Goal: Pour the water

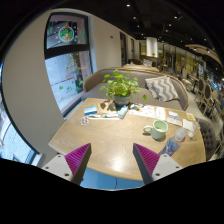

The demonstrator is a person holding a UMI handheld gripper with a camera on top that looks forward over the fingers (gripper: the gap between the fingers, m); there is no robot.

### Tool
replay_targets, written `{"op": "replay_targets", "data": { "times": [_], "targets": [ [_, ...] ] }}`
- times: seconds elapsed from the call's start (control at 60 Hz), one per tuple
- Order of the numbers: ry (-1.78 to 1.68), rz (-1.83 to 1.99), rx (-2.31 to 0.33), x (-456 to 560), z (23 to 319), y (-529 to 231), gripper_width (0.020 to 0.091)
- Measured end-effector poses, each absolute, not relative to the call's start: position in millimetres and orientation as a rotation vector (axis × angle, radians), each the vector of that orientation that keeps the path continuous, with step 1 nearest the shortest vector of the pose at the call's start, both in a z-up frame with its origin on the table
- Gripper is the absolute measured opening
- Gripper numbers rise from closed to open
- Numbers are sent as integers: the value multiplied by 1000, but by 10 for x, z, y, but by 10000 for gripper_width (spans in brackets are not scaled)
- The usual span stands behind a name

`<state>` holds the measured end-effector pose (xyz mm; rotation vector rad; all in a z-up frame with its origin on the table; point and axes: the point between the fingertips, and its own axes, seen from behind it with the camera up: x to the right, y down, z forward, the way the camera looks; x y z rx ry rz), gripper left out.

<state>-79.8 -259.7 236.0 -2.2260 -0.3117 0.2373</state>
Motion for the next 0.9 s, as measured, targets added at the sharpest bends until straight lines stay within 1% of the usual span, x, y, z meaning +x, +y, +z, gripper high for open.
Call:
{"op": "replay_targets", "data": {
  "times": [0.1,0.183,0.35,0.517,0.583,0.733,0.9],
  "targets": [
    [-291,209,-2224,-684,2300,-2581,855],
    [-281,169,-2226,-478,2174,-2577,855],
    [-244,129,-2252,-42,1788,-2724,858],
    [-187,56,-2259,632,1369,-2848,858],
    [-150,33,-2254,915,1246,-2824,859],
    [-90,11,-2212,1385,1086,-2507,858],
    [-67,20,-2139,1538,989,-1903,855]
  ]
}}
